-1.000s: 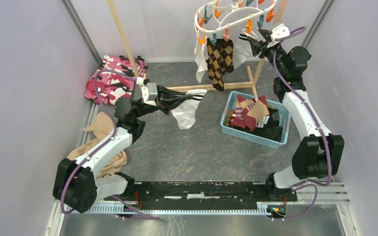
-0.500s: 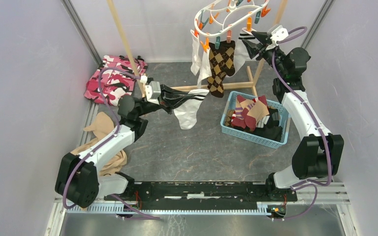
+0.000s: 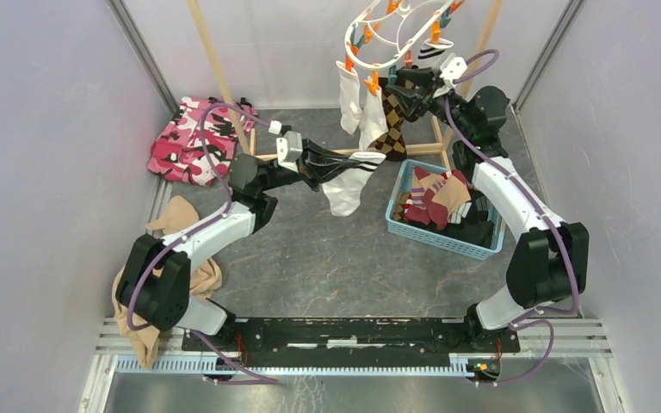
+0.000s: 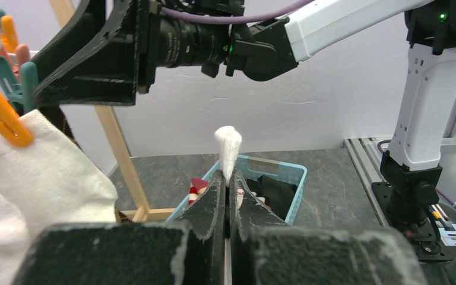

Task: Clip the socks to the hanger
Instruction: Open the clamp at the hanger.

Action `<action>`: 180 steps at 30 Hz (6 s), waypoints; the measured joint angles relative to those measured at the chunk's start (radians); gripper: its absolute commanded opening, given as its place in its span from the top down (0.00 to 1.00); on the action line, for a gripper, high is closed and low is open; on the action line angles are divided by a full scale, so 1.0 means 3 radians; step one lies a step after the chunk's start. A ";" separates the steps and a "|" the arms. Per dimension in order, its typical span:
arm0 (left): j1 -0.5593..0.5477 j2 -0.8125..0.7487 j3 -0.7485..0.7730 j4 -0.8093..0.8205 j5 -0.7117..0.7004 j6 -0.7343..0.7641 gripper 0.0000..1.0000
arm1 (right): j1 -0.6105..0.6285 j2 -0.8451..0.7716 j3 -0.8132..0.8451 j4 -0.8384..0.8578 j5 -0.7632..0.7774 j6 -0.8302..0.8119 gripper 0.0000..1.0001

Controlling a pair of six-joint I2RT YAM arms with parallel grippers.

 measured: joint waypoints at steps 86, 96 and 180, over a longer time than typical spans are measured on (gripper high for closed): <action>0.0047 0.2850 0.3031 -0.0005 -0.0980 0.0183 0.98 | -0.0743 -0.1043 -0.0221 -0.0515 -0.0135 -0.0178 0.32; 0.0061 0.2850 0.3030 0.0070 -0.0975 0.0134 0.98 | -0.0308 -0.0743 -0.0027 -0.0745 -0.0139 -0.0342 0.45; 0.0066 0.2797 0.2700 0.0369 -0.0877 -0.0078 0.98 | -0.0228 -0.0131 0.0473 -0.0520 0.0844 0.0175 0.98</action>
